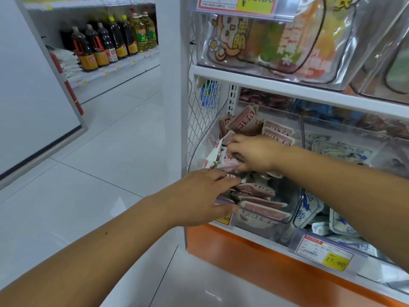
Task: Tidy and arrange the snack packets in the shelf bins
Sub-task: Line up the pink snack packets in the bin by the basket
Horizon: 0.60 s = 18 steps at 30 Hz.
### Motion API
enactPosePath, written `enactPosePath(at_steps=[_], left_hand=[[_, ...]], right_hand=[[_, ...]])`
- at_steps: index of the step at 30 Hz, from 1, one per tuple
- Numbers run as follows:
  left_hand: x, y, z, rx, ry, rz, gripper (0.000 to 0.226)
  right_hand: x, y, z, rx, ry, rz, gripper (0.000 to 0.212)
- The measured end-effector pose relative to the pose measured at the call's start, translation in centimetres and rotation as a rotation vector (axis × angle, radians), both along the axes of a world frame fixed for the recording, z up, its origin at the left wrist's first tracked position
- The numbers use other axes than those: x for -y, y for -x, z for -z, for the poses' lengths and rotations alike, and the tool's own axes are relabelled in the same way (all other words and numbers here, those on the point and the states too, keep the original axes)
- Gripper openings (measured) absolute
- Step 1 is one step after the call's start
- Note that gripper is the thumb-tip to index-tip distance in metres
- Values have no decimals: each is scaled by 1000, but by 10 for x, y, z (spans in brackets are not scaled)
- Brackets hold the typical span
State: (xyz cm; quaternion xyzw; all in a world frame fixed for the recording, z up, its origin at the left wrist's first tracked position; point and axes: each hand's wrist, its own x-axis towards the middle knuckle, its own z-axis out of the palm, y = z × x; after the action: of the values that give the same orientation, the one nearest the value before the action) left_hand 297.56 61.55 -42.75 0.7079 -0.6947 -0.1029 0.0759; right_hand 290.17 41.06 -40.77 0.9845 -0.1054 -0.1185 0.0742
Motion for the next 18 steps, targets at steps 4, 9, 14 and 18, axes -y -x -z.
enactPosePath(at_steps=[4, 9, 14, 18], left_hand=[[-2, -1, 3, 11, 31, 14, 63], [-5, -2, 4, 16, 72, 28, 65], [-8, -3, 3, 11, 116, 43, 65], [-13, -6, 1, -25, 153, 40, 59]], right_hand=[[-1, 6, -8, 175, -235, 131, 22], [-14, 18, -21, 188, -367, 208, 30], [-31, 28, -11, 447, -327, 101, 20], [-36, 34, -13, 671, -459, 203, 13]])
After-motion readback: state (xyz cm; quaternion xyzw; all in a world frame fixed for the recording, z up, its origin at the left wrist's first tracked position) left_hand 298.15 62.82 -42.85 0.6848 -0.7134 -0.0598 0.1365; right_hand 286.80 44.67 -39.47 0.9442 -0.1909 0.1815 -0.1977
